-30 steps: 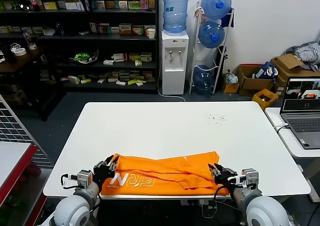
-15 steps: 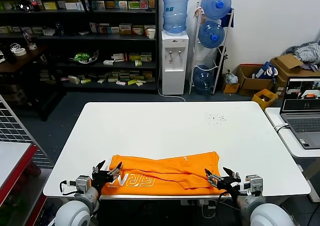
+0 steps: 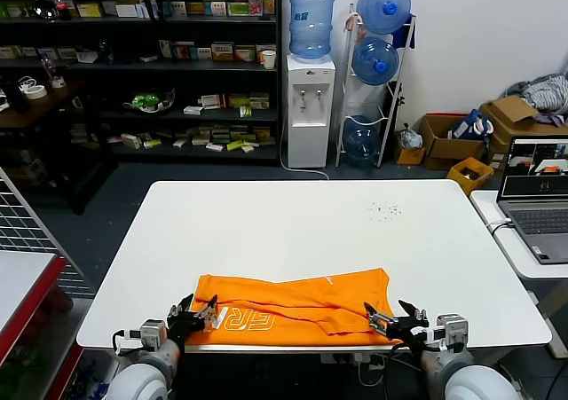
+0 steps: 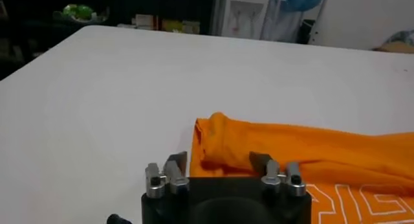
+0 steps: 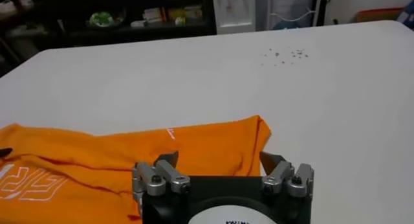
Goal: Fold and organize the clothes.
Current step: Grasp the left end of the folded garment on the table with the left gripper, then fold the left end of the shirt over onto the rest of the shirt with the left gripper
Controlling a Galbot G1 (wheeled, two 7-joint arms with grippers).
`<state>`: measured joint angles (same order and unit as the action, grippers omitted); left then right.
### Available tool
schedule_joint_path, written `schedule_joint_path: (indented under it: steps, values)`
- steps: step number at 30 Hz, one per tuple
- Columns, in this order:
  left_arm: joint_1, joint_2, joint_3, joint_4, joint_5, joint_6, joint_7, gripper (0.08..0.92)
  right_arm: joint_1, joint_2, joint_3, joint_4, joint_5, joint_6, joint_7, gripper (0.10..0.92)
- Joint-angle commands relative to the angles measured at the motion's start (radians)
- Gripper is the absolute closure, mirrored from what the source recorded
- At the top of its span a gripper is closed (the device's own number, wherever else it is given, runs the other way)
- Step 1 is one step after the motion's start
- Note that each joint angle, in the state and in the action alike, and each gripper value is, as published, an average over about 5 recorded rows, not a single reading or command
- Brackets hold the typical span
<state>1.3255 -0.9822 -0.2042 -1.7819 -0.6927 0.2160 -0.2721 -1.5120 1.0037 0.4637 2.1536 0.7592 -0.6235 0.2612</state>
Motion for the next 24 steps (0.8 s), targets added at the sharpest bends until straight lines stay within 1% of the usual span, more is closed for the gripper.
schedule_joint_path:
  steps: [1,10,11,16,19,24]
  values:
    - [0.009,-0.015,0.007,0.017,0.009,-0.010,0.000,0.432,-0.003,0.004,0.004,-0.004,-0.004,0.001,-0.004,0.203]
    - [0.005,-0.031,0.005,0.011,0.037,-0.045,0.001,0.692,0.009,0.014,-0.007,-0.018,-0.005,0.005,-0.003,0.203]
    - [0.004,-0.032,0.004,0.007,0.038,-0.046,0.002,0.709,0.009,0.015,-0.008,-0.019,-0.005,0.006,-0.003,0.203]
    - [0.003,-0.025,-0.008,-0.018,0.049,-0.046,-0.006,0.859,0.018,0.020,-0.012,-0.026,-0.009,0.011,-0.004,0.203]
    - [0.008,0.002,-0.028,-0.039,0.041,-0.043,-0.011,0.894,0.026,0.024,-0.017,-0.030,-0.011,0.014,-0.003,0.203]
    - [0.014,0.090,-0.103,-0.042,-0.001,-0.037,-0.012,0.894,0.047,0.027,-0.030,-0.037,-0.013,0.018,-0.002,0.203]
